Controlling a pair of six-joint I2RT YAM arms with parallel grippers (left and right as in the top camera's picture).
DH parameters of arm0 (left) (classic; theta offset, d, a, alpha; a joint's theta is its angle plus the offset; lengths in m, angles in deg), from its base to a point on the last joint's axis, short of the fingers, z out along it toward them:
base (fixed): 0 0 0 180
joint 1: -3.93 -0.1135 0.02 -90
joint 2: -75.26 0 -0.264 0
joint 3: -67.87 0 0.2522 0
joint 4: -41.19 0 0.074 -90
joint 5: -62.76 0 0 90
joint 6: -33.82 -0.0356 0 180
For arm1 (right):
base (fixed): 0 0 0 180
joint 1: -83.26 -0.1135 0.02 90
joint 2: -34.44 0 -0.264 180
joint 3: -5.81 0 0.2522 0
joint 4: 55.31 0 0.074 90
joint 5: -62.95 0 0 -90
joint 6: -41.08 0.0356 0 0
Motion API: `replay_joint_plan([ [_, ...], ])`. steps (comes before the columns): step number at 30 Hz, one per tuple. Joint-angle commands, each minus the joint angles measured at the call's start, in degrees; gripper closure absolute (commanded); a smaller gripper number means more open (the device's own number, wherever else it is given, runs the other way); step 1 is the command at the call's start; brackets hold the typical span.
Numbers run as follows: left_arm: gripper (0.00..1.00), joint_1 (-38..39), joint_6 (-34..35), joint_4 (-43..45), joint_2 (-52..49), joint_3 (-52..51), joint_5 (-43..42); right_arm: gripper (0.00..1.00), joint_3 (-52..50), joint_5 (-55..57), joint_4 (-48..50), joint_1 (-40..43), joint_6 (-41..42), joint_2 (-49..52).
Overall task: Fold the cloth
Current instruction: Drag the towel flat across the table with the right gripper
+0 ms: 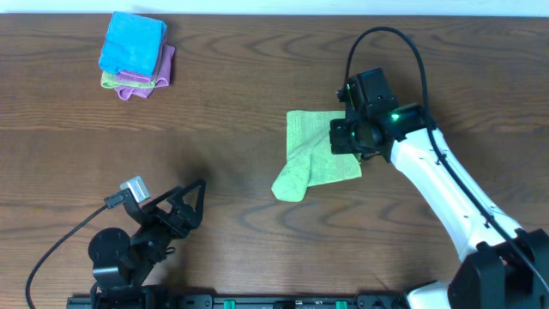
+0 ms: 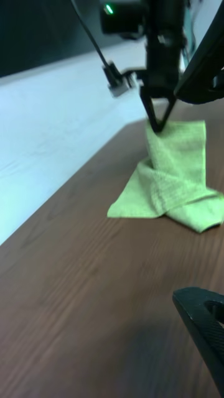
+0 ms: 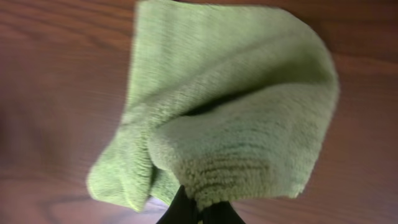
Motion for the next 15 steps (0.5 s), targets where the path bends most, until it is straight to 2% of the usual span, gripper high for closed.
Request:
replay_joint_plan([
  [1,0.05,0.11,10.91,0.07,-0.46,0.17,-2.19,0.99,0.00,9.55,-2.38,2.29,3.63,-0.02],
  [4,0.05,0.11,17.90,0.11,-1.14,0.17,-2.38,0.99,0.00,15.91,-5.33,4.28,11.98,-0.02],
  [7,0.05,0.13,23.37,0.35,-2.97,0.17,-3.34,0.96,0.00,19.93,-5.35,5.90,13.00,-0.02],
  [9,0.05,0.13,25.68,0.94,-4.90,0.20,-4.31,0.83,0.00,21.42,-5.05,6.45,12.98,-0.02],
  [10,0.05,0.13,25.83,1.16,-5.70,0.20,-4.94,0.73,0.00,21.38,-5.05,6.71,12.98,-0.02],
  [12,0.05,0.13,25.77,2.99,-8.66,0.20,-7.93,0.44,0.00,20.04,-5.53,6.91,12.46,-0.02],
  [15,0.05,0.13,24.85,7.58,-12.74,0.20,-11.13,0.35,0.00,13.16,-6.05,6.84,6.49,-0.17],
])
